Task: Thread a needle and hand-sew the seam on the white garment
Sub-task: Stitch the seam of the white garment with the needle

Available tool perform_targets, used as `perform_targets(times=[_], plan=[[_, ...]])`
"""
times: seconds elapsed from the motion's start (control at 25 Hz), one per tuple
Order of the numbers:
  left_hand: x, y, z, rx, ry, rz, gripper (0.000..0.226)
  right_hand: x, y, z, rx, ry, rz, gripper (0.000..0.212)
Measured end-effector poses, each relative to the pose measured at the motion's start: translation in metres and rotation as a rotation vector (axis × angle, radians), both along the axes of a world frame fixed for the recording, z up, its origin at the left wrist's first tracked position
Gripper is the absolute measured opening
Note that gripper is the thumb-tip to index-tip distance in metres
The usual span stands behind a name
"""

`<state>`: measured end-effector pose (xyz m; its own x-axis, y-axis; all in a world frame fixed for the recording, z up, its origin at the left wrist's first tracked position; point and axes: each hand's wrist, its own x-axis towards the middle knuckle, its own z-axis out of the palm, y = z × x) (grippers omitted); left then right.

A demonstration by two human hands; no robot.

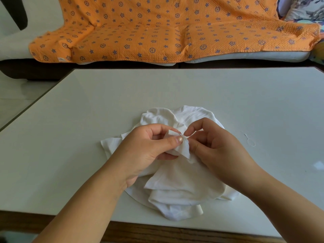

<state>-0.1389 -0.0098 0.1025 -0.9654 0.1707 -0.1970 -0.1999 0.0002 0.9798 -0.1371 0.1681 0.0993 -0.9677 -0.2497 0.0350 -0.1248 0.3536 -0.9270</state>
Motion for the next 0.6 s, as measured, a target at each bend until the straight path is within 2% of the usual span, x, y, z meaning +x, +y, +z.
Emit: perform_targets(times=[0.12, 0.24, 0.6], plan=[[0.0016, 0.0036, 0.0002, -0.043, -0.004, 0.001, 0.007, 0.0009, 0.0, 0.0025, -0.001, -0.009, 0.013, 0.023], [0.0, 0.0056, -0.0018, -0.077, -0.008, 0.03, 0.007, 0.0023, 0.0005, 0.0036, 0.009, -0.019, 0.021, 0.028], [0.0013, 0.0092, -0.0054, -0.251, 0.078, 0.039, 0.003, 0.004, -0.0013, 0.0052, -0.016, -0.019, -0.001, 0.008]])
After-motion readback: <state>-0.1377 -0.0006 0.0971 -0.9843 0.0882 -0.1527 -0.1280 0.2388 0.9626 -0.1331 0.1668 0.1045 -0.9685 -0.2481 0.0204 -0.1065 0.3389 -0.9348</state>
